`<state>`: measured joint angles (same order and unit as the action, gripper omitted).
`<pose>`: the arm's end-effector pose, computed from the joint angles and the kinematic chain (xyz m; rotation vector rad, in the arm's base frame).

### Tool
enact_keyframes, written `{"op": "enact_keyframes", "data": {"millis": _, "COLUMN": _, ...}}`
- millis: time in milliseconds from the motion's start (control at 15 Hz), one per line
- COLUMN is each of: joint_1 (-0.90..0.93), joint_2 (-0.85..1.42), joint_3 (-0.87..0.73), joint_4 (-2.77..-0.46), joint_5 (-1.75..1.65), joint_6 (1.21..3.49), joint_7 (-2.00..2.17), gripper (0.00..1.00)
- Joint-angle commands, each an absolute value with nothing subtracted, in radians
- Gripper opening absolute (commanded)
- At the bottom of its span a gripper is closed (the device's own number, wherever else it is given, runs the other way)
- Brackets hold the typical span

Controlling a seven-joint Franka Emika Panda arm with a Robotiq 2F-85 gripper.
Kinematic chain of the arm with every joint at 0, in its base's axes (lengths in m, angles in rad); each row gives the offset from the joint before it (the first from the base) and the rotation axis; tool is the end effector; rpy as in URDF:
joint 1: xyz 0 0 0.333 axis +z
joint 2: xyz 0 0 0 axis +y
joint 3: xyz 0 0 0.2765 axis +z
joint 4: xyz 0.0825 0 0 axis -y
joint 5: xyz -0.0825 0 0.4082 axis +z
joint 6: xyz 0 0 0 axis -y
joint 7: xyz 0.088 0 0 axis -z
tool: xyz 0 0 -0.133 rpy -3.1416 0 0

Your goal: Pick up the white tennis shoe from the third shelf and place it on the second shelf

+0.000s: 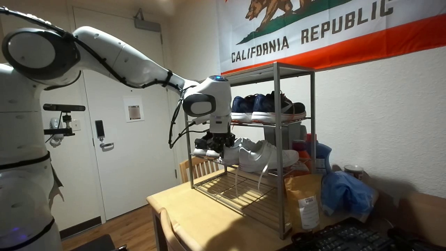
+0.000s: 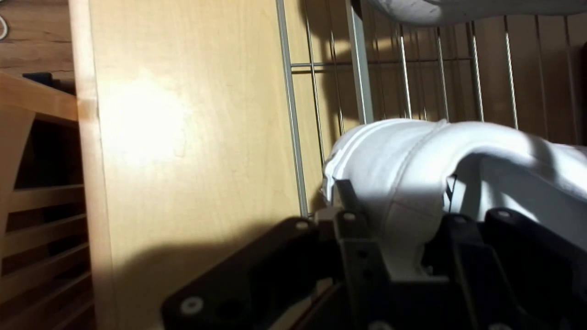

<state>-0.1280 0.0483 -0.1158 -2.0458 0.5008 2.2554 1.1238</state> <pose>0.5894 -0.1229 0.3606 -1.8305 1.9939 0.0406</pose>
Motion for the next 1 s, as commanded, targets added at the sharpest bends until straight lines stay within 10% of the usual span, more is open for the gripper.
{"op": "enact_keyframes", "data": {"millis": 0, "joint_1": -0.131, "joint_2": 0.071, "joint_3": -0.123, "joint_4": -1.997, "joint_5": 0.521, "joint_6": 2.239, "joint_7": 1.122, "gripper": 0.03}}
{"op": "enact_keyframes", "data": {"millis": 600, "joint_1": -0.129, "joint_2": 0.100, "joint_3": -0.119, "joint_4": -1.978, "joint_5": 0.538, "joint_6": 2.239, "joint_7": 1.120, "gripper": 0.03}}
{"op": "enact_keyframes", "data": {"millis": 933, "joint_1": -0.135, "joint_2": 0.091, "joint_3": -0.121, "joint_4": -1.974, "joint_5": 0.575, "joint_6": 2.240, "joint_7": 1.108, "gripper": 0.59}}
